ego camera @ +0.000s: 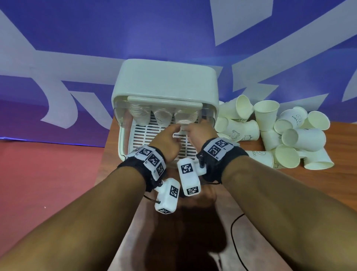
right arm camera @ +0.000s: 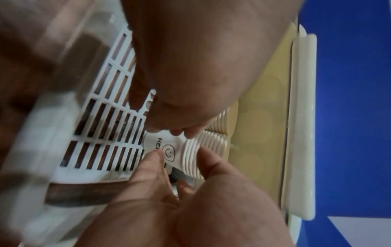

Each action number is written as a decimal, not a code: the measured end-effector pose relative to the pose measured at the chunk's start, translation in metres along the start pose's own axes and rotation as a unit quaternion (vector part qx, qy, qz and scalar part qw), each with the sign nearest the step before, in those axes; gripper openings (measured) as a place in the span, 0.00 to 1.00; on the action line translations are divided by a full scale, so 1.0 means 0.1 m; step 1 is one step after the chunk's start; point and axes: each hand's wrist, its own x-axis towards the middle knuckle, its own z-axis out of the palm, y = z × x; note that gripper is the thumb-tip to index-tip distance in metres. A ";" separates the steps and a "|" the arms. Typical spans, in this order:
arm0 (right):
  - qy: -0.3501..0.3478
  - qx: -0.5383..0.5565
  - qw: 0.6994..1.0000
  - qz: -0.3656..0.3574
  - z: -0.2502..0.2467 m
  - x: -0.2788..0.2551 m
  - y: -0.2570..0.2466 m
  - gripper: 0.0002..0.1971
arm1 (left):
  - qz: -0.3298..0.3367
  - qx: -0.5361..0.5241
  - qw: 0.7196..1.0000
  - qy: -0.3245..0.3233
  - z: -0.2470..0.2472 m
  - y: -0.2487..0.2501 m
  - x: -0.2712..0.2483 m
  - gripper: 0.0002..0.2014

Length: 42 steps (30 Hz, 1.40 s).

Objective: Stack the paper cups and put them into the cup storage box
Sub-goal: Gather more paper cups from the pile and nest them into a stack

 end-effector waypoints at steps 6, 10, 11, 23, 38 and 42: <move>-0.038 -0.055 0.997 -0.051 -0.38 -0.21 0.46 0.23 | 0.020 0.026 0.998 0.061 0.20 0.21 -0.31 0.13; 0.026 -0.070 0.992 -0.106 -0.95 -0.36 0.86 0.17 | 0.034 0.059 0.998 0.010 0.57 0.35 -0.50 0.09; 0.061 -0.116 0.982 -0.135 -1.11 -0.37 0.97 0.14 | 0.037 0.068 0.997 0.002 0.68 0.39 -0.52 0.10; 0.045 -0.600 0.753 -0.264 -1.87 0.09 1.69 0.31 | 0.010 0.344 0.937 0.060 1.79 0.48 -0.17 0.32; 0.056 -0.393 0.834 -0.383 -2.37 -0.05 1.89 0.32 | -0.098 0.375 0.919 0.074 2.00 0.43 -0.15 0.38; 0.016 -0.420 0.840 -0.343 -2.47 -0.18 1.90 0.35 | -0.119 0.313 0.941 0.039 1.99 0.44 -0.32 0.38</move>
